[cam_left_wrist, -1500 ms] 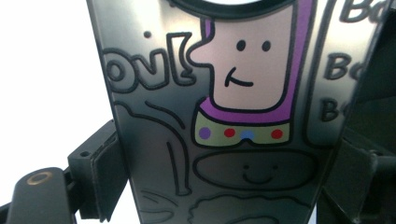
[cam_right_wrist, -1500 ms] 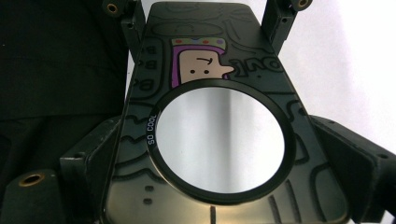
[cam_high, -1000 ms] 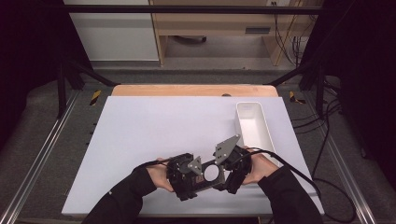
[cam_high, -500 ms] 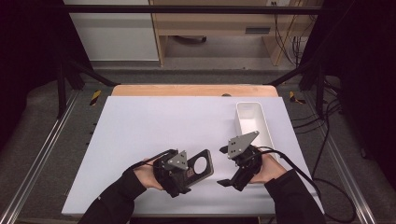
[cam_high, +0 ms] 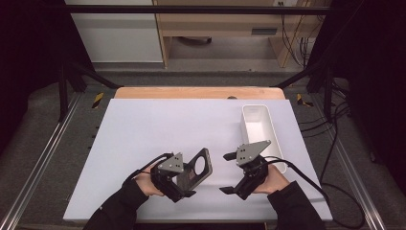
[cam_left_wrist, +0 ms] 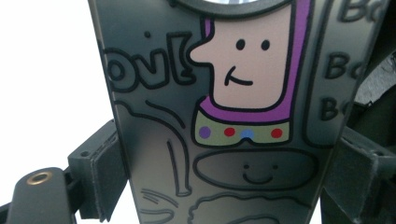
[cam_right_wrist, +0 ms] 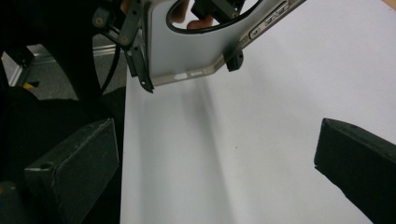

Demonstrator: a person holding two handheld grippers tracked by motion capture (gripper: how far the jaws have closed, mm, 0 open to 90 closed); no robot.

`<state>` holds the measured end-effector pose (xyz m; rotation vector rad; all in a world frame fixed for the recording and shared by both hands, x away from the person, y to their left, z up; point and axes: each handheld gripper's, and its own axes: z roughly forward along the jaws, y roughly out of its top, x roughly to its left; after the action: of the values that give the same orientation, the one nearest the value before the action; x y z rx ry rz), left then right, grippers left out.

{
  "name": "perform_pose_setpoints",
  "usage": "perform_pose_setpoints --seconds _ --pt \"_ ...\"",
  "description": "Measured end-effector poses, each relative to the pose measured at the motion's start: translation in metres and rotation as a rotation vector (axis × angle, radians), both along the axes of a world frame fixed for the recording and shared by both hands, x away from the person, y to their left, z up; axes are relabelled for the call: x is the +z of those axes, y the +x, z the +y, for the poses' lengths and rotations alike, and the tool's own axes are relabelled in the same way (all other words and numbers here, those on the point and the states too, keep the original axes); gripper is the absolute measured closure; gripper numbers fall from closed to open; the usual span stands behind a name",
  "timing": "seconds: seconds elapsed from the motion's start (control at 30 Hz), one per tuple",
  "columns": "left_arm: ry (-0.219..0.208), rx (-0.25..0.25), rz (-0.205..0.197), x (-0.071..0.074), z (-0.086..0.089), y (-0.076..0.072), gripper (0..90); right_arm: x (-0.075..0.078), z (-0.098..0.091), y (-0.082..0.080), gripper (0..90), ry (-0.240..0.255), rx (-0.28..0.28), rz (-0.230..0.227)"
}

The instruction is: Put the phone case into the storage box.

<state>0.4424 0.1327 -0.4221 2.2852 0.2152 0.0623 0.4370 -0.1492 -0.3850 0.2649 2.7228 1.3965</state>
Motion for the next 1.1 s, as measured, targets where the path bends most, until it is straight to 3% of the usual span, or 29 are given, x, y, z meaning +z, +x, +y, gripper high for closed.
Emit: perform_pose_setpoints --seconds 0.27,0.53,1.1 --pt "-0.078 -0.004 0.011 -0.005 -0.002 0.001 12.0 -0.008 0.005 0.001 0.1 0.032 0.021 0.036" --pt "-0.098 -0.032 0.018 -0.009 -0.008 0.001 12.0 -0.007 0.004 0.002 0.0 0.096 0.031 0.053" --pt "-0.139 -0.096 0.013 -0.008 -0.022 -0.001 11.9 -0.014 0.004 0.003 0.0 0.114 0.029 0.068"
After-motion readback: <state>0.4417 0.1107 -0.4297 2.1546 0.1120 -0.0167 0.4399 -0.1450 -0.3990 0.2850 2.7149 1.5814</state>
